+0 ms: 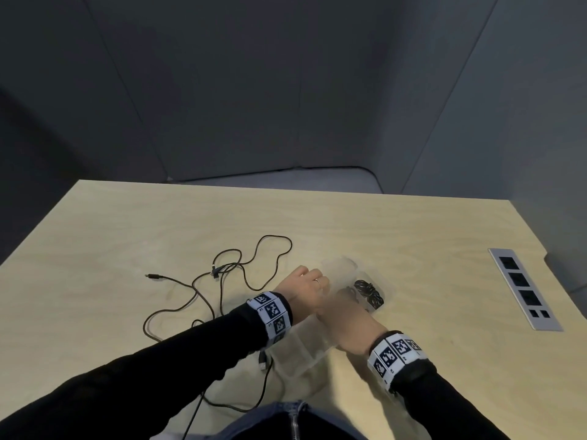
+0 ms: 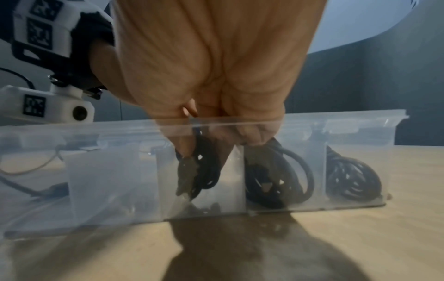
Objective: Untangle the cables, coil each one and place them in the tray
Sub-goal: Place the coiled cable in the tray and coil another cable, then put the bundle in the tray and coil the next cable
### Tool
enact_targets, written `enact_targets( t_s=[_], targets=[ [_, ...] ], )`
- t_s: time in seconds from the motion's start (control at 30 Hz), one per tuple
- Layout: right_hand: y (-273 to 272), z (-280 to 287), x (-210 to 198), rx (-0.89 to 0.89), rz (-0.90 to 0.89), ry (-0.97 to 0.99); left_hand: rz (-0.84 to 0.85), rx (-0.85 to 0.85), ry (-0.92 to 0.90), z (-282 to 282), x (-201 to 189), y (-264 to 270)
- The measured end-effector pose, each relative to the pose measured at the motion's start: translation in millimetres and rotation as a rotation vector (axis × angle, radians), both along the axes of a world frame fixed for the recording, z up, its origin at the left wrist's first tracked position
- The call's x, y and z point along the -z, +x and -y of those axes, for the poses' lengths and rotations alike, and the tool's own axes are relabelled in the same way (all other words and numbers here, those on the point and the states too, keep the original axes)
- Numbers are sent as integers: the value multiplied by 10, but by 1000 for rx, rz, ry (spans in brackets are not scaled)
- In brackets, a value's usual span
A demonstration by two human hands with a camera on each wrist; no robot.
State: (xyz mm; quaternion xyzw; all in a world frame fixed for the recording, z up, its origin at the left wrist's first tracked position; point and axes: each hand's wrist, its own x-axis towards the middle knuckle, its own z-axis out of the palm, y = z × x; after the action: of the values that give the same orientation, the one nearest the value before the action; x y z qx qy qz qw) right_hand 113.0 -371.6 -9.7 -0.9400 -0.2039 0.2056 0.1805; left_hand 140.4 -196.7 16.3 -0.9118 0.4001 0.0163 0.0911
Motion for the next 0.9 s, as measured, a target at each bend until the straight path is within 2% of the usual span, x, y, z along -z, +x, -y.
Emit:
enact_targets(
  t_s=[0.1,0.23,0.3,0.37,0.4,0.57,0.67,0.73,0.8,0.9],
  targets=[
    [-19,-11,-9,53,43,91,-141,-65,89,136,41,12],
    [-34,-39,21,120,70,35,-239,-142,174,257,50,94],
    [-10,-28,24,142,38,5,-233,-133,206,219,42,88],
    [9,-17,19,136,43,-40,-214,-80,154,126,46,47],
    [20,-10,17,120,63,-66,-169,-28,138,86,24,32],
    [20,-35,31,55,211,-141,-111,15,114,-26,-33,27],
    [10,-36,47,18,177,-95,-127,26,112,68,-21,43],
    [17,-1,52,27,159,2,-200,9,91,131,-47,79],
    [3,54,92,73,191,100,-174,-27,98,186,-1,126],
    [-119,65,94,49,237,58,-106,-117,181,298,20,179]
  ],
)
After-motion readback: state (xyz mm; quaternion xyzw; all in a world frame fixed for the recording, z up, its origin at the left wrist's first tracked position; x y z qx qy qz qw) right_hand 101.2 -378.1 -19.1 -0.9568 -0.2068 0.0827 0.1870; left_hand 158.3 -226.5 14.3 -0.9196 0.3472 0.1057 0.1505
